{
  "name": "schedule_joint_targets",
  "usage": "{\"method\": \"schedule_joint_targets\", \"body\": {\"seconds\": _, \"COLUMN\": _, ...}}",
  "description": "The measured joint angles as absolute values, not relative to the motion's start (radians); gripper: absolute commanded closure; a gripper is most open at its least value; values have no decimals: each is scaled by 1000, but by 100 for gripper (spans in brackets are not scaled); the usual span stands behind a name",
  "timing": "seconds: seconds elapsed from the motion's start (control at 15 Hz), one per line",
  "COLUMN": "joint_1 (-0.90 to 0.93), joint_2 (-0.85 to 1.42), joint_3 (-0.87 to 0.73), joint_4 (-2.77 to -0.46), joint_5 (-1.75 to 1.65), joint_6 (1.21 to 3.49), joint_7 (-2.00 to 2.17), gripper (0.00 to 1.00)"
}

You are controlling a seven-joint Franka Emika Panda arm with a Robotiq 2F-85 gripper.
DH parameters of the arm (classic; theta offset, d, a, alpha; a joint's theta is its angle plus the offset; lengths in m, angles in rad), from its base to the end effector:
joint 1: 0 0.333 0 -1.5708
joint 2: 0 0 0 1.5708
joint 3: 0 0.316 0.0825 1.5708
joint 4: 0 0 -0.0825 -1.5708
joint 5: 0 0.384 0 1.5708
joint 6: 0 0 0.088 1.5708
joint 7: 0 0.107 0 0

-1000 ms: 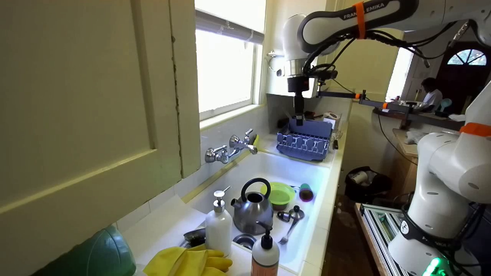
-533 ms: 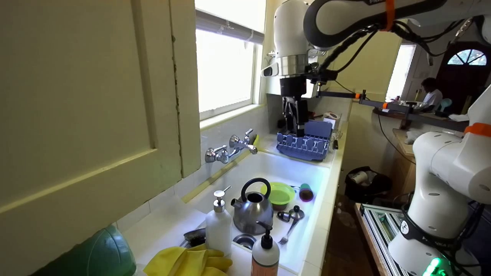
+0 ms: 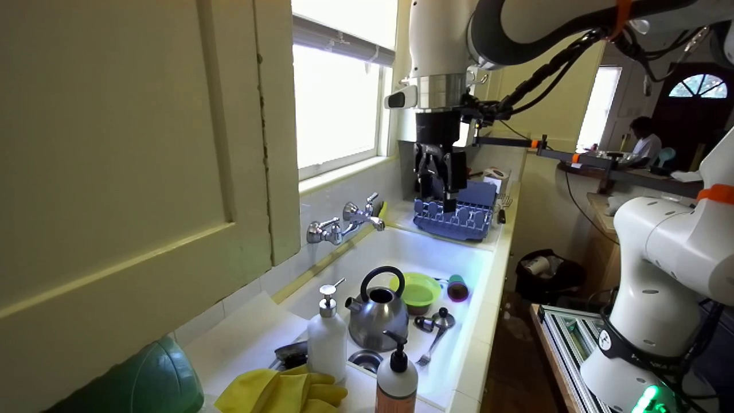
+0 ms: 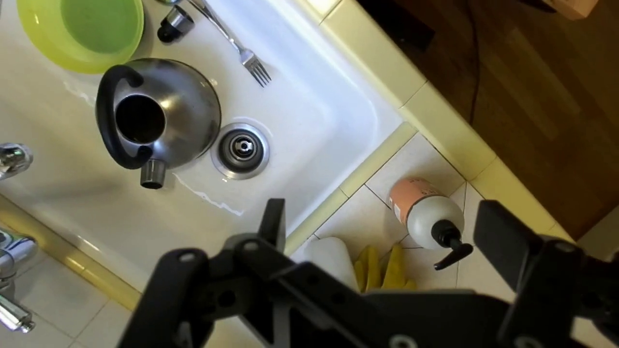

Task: Press the top of the white bottle

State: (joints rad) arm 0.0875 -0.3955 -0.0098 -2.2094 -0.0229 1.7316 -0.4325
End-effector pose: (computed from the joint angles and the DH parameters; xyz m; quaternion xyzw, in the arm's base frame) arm 0.4248 0.0305 0.5302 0.9661 0.2548 -0.0421 0.0019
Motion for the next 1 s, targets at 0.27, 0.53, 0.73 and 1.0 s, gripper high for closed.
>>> {"method": "schedule_joint_targets", "body": {"seconds": 0.27, "joint_1": 97, "joint_2": -393, "joint_3": -54, "joint_4": -2231, "joint_5": 33, "joint_6": 1847, "joint_7": -580, "gripper": 4}}
{"method": "schedule_joint_targets", "body": {"seconds": 0.53, "joint_1": 119, "joint_2": -390, "joint_3": -97, "joint_4": -2267, "joint_5": 146, "joint_6": 1995, "joint_7": -766, "gripper": 32}}
{"method": "schedule_joint_targets", "body": {"seconds": 0.73, "joint_1": 158, "joint_2": -387, "joint_3": -92, "joint_4": -2300, "joint_5": 200, "joint_6": 2080, "joint_7": -895, "gripper": 57}}
{"method": "schedule_joint_targets", "body": {"seconds": 1.0, "joint_1": 191, "joint_2": -372, "joint_3": -69, "joint_4": -2354, "joint_5": 201, "joint_6": 2215, "joint_7": -995, "gripper": 63}}
